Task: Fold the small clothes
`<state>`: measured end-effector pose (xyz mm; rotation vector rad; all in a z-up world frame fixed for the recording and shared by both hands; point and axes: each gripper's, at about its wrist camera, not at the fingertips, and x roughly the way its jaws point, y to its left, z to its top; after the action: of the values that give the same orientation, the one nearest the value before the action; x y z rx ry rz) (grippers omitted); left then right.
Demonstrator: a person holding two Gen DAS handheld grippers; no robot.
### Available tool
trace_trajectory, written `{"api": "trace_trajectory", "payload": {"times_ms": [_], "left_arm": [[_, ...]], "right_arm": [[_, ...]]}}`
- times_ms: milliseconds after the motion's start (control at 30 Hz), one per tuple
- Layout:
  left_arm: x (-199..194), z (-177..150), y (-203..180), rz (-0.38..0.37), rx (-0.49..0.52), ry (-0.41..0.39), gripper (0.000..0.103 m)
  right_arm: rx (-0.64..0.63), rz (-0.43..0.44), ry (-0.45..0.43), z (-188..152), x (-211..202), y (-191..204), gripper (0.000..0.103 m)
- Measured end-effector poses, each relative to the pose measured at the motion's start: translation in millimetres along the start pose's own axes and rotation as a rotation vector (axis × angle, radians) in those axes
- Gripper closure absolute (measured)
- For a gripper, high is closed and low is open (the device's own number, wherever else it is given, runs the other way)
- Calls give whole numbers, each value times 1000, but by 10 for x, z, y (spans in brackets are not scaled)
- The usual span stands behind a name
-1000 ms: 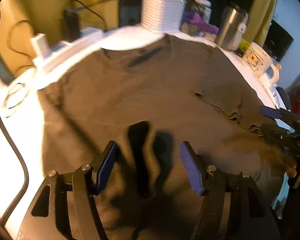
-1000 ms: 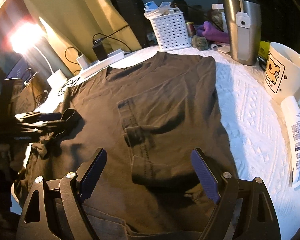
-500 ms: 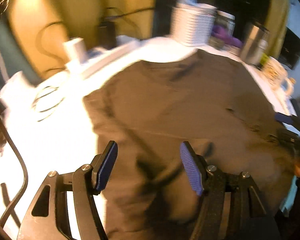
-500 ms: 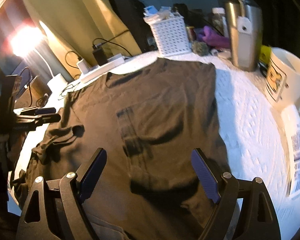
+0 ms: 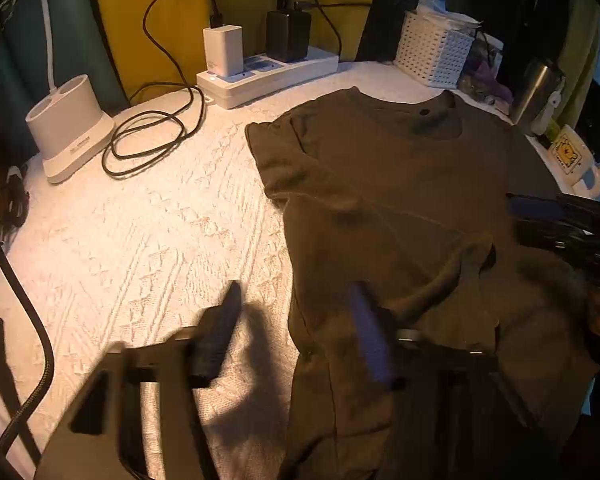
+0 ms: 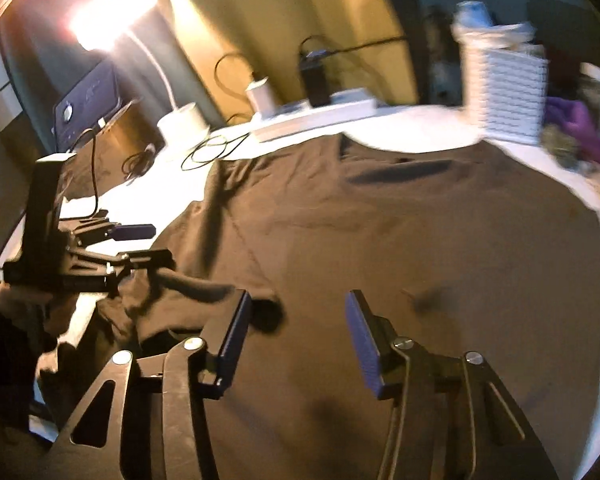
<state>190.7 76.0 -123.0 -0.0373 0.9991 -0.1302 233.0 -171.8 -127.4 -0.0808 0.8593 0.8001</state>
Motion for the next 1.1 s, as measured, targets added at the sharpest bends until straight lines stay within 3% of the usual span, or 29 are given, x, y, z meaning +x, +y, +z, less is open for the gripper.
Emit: {"api": "trace_trajectory", "payload": {"times_ms": [133, 233, 300, 400, 533, 733, 1033, 1100], "left_arm": [[12, -39, 1, -41, 2, -12, 83], [-8, -73, 9, -47, 2, -34, 94], [-29, -79, 63, -33, -13, -53, 100], [-53, -58, 170, 3, -34, -72, 101], [8, -72, 312, 132, -37, -57, 103], [-148, -158, 438, 102, -75, -56, 103], [-429, -373, 277, 86, -65, -74, 102], [-502, -421, 215, 83, -55, -84, 98]], "right_arm": [[3, 37, 55, 94, 302, 96, 61], [-25, 14, 69, 117, 427, 185, 75], [-81, 1, 88, 108, 469, 304, 91], [-176, -81, 81, 50, 481, 463, 93], [-244, -191, 71, -11, 456, 546, 93], [-246, -264, 66, -64, 373, 524, 93], [-212, -331, 75, -209, 148, 449, 87], [-196, -353, 70, -262, 77, 402, 87]]}}
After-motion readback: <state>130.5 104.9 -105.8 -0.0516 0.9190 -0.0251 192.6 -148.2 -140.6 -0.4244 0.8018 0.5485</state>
